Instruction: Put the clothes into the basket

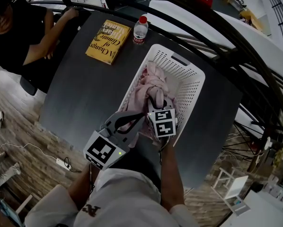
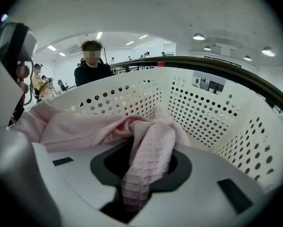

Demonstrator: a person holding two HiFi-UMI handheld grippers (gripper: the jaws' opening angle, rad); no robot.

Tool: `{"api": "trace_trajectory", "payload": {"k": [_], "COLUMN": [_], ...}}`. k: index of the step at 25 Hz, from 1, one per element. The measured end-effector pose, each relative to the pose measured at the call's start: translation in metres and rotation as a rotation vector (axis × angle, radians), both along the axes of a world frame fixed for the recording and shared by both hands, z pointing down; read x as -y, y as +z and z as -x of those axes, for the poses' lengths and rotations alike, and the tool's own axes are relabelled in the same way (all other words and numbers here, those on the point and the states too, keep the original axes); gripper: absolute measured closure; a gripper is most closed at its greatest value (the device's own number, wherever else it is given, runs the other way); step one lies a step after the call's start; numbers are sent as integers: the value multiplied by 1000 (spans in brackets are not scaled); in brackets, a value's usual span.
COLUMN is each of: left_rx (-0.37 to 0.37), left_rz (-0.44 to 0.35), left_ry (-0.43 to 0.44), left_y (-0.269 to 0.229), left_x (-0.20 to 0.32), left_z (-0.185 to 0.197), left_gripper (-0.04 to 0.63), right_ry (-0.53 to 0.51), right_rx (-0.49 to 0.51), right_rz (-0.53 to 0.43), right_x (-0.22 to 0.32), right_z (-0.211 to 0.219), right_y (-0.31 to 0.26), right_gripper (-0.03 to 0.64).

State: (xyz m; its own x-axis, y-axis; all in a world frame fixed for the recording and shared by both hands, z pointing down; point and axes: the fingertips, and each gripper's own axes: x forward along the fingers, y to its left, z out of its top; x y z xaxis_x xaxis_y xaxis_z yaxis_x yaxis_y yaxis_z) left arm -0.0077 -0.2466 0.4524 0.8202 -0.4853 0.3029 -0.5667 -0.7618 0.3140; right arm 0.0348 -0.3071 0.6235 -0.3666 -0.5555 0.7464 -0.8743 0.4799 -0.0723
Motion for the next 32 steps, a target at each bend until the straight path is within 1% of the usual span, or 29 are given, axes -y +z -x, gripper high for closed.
{"api": "trace_trajectory", "payload": {"k": [3, 10, 13, 18, 21, 23, 28, 30, 32], "left_rx": [-2, -10, -12, -14, -19, -22, -24, -23, -24], "left_rz": [-4, -17, -22, -34, -44, -51, -76, -87, -96], "left_ry": [0, -3, -4, -9, -12, -13, -15, -15, -18], "left_y": [-3, -9, -12, -15, -18, -21, -32, -36, -39], "left_x": [-1, -4, -5, -7, -8, -10, -16, -18, -20], "left_z": [0, 2, 3, 6, 8, 8, 7, 7, 8], "left_gripper": [602, 602, 601, 601, 601, 601, 601, 601, 601], "right_ry": [-7, -22, -32, -44, -63, -68, -66, -64, -63], "right_rx": [-10, -62, -110, -129, -158, -172, -184, -167, -125], "right_rz": [9, 26, 14, 33, 31, 7, -127, -177, -232], "right_x": [-2, -7, -7, -6, -9, -10, -7, -8, -12], "right_z": [1, 1, -2, -3, -3, -4, -9, -10, -9], "right_y": [-1, -6, -11, -17, -23, -32, -79, -99, -116], "right_gripper": [507, 406, 382, 316, 291, 282, 281, 281, 281]}}
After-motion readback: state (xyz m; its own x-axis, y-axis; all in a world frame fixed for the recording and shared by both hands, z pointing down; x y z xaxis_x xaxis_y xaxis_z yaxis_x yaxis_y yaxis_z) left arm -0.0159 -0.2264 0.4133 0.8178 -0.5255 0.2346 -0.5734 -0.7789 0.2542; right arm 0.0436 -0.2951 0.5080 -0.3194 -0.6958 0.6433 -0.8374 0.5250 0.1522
